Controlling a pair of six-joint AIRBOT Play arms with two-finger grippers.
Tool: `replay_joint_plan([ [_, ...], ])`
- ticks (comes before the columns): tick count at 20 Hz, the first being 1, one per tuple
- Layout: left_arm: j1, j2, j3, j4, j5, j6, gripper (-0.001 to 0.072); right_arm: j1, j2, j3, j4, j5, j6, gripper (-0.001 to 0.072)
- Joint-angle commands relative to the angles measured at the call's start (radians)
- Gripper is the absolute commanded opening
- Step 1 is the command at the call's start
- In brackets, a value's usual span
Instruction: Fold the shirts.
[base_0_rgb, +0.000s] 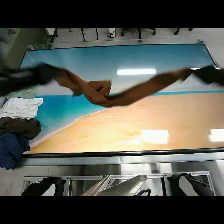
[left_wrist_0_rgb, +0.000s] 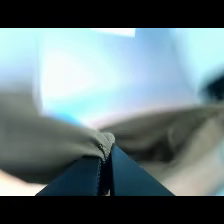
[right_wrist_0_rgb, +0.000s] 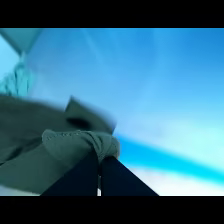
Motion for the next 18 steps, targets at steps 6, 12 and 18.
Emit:
replay_joint_plan([
  [6,0.199,0.312,0.617,0.322,-0.029,-0.105,0.0014,-0.032,0.380,0.442,-0.243,0.391,0.013,0.0025],
  [12,0.043,0.177,0.533,0.320,0.011,-0.104,0.0014,-0.033,0.306,0.435,-0.356,0.329,0.111,0.0025],
  [18,-0.150,-0.083,0.279,0.460,0.028,-0.104,0.0014,-0.001,0.120,0.163,-0.199,0.110,0.103,0.0025],
])
